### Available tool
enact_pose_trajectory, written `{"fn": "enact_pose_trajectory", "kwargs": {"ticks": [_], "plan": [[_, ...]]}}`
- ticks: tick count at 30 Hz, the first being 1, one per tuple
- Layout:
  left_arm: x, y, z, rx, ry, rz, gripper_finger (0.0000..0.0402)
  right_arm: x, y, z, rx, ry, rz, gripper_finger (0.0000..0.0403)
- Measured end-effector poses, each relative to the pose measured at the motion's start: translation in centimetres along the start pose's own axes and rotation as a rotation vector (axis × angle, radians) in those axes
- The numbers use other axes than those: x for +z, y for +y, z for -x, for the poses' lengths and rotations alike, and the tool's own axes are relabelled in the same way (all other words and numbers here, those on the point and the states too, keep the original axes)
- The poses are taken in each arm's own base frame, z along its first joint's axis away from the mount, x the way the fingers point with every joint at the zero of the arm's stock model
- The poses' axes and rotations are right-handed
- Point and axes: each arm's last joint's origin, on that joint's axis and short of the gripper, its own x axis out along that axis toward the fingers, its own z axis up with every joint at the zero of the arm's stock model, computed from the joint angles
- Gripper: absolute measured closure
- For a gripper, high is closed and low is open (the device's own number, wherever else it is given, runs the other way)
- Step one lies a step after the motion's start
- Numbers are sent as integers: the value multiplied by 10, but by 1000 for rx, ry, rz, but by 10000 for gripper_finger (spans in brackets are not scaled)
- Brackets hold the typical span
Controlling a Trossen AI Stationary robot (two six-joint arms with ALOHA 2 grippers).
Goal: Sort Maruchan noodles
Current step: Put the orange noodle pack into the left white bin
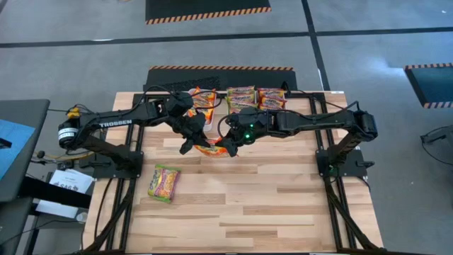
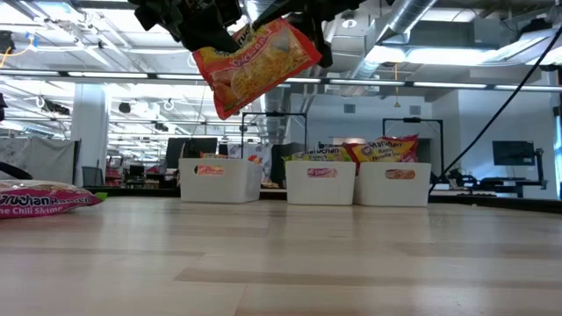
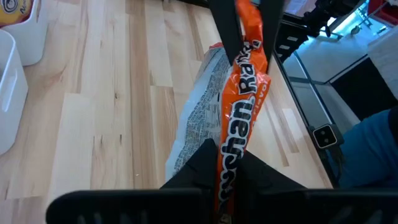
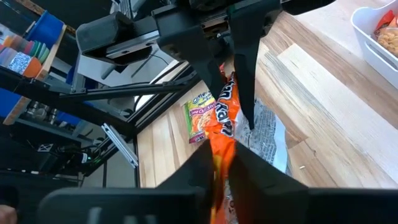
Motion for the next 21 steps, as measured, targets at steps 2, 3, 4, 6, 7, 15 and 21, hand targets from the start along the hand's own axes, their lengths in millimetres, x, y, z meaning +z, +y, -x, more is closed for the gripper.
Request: {"fn": "enact_pose_trajectory", "kwargs": {"ticks": [2,3,4,6,7,15,21], "plan": [[-1,0,0,1,5,4,392,0,0,0,0,-1,0,316],[-1,0,0,1,10,7,392,0,0,0,0,-1,1,305],[-2,0,0,2,19,10,393,0,0,0,-1,-1,1,293],[-5,0,0,8,44,15,396,2,-1,1,2,-2,-5,270],[-6,0,0,13,59,14,398,4,-2,3,12,1,-10,259],[-9,10,12,132,133,-3,400,24,-7,27,89,-16,-22,210],[4,28,41,329,163,-74,401,37,-20,41,56,-59,-27,208]]}}
